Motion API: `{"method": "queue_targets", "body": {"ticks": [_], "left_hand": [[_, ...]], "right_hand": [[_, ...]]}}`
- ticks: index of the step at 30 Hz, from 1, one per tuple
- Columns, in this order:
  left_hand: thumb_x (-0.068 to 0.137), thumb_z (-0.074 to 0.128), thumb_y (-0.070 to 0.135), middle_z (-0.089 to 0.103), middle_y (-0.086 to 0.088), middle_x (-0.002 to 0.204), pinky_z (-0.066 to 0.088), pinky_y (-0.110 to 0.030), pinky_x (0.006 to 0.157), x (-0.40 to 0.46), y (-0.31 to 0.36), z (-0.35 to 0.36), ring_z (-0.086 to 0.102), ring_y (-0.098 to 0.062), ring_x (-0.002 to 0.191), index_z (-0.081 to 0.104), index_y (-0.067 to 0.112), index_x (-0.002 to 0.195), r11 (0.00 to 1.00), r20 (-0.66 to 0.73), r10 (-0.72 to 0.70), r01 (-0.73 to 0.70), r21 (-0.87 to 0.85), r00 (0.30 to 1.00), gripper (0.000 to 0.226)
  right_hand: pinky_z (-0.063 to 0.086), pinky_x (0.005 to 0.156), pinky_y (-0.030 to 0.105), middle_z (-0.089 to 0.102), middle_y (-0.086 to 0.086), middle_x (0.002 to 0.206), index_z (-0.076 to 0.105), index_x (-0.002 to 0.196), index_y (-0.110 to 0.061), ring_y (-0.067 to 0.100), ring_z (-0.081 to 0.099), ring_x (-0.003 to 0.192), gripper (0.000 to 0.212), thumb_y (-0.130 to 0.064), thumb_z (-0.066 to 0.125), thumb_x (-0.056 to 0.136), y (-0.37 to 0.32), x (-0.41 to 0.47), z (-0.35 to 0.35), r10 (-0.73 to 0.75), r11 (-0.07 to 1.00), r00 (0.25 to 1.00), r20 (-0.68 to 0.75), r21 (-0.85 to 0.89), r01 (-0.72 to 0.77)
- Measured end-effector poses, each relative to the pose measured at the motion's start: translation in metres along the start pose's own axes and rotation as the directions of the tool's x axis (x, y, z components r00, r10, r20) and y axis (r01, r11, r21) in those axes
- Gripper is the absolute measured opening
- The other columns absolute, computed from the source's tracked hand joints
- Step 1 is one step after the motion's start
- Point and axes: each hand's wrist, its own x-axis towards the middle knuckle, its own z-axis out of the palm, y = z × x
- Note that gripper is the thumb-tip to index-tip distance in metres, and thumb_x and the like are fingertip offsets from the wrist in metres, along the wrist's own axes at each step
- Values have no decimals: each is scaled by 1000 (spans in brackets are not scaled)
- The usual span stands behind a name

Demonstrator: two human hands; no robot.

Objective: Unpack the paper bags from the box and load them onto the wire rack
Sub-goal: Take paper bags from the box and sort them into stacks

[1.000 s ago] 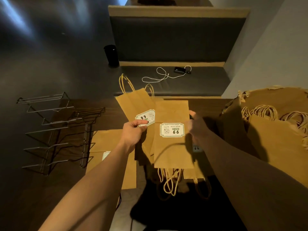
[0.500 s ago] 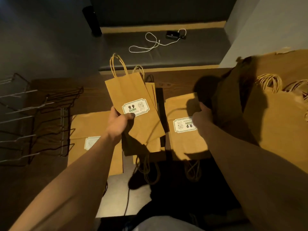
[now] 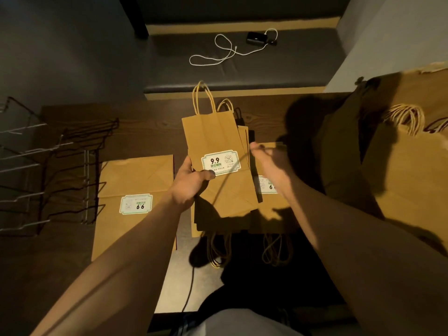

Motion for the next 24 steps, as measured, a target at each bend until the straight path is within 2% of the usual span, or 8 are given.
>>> {"method": "queue_targets", "body": {"ticks": [2, 5, 10, 16, 18, 19, 21, 24], "left_hand": [[79, 66, -19, 72, -10, 115, 51, -34, 92, -3, 4, 4, 66, -27, 108, 56, 14, 119, 1000, 33, -2, 1, 20, 999, 53], [82, 71, -9, 74, -9, 111, 50, -34, 91, -9, 9, 2, 66, -26, 104, 61, 14, 121, 1000, 53, 15, -15, -10, 998, 46], [94, 57, -7, 74, -5, 106, 59, -25, 77, -22, 20, -18, 72, -15, 87, 60, 16, 124, 996, 14, 15, -14, -86, 1000, 37], [99, 51, -2, 72, -11, 114, 58, -23, 65, -33, 32, -31, 73, -11, 74, 60, 19, 118, 987, -52, -45, 37, -155, 998, 29], [100, 49, -3, 76, -3, 96, 56, -22, 59, -36, 36, -38, 73, -9, 73, 54, 19, 128, 988, -105, -20, 4, -153, 994, 36], [100, 47, -6, 75, 1, 94, 55, -22, 60, -37, 37, -43, 72, -9, 76, 47, 21, 136, 990, -145, 16, -36, -136, 989, 45], [98, 45, -11, 65, 7, 106, 54, -23, 67, -40, 40, -51, 66, -11, 90, 31, 30, 146, 990, -190, 120, -131, -47, 974, 64], [98, 46, -9, 61, 0, 116, 53, -29, 73, -44, 46, -57, 62, -17, 99, 32, 32, 143, 992, -184, 125, -129, -9, 975, 63]], "right_hand": [[48, 93, 33, 65, -6, 113, 60, 123, -17, 14, 60, 104, 63, -58, 71, 77, -10, -7, 15, 46, 999, 995, 88, 12, -47], [48, 78, 19, 65, -4, 108, 58, 118, -11, 7, 60, 89, 40, -25, 76, 84, -17, -10, 24, 53, 990, 997, 60, 124, -60], [34, 99, 28, 38, 7, 147, 26, 150, -6, 20, 40, 130, 69, -15, 64, 94, -27, -13, 30, 67, 934, 998, -16, 353, -57], [37, 91, 24, 46, 12, 144, 39, 144, -8, 23, 48, 127, 47, -9, 52, 99, -47, -28, 46, 195, 727, 973, -125, 684, -58], [42, 89, 26, 55, 12, 131, 46, 136, -8, 21, 54, 116, 37, -14, 49, 100, -62, -37, 47, 322, 724, 923, -210, 683, -97], [44, 87, 25, 55, 12, 128, 47, 134, -8, 18, 55, 110, 36, -16, 49, 99, -63, -40, 49, 306, 897, 909, -282, 405, -176], [50, 78, 25, 55, 15, 128, 42, 137, -15, 15, 58, 93, 41, -12, 49, 96, -60, -31, 50, 329, 725, 926, -185, 677, -122], [53, 91, 38, 55, 11, 130, 38, 143, -22, 23, 60, 105, 54, -4, 52, 95, -67, -27, 56, 249, 814, 946, -208, 574, -88]]}}
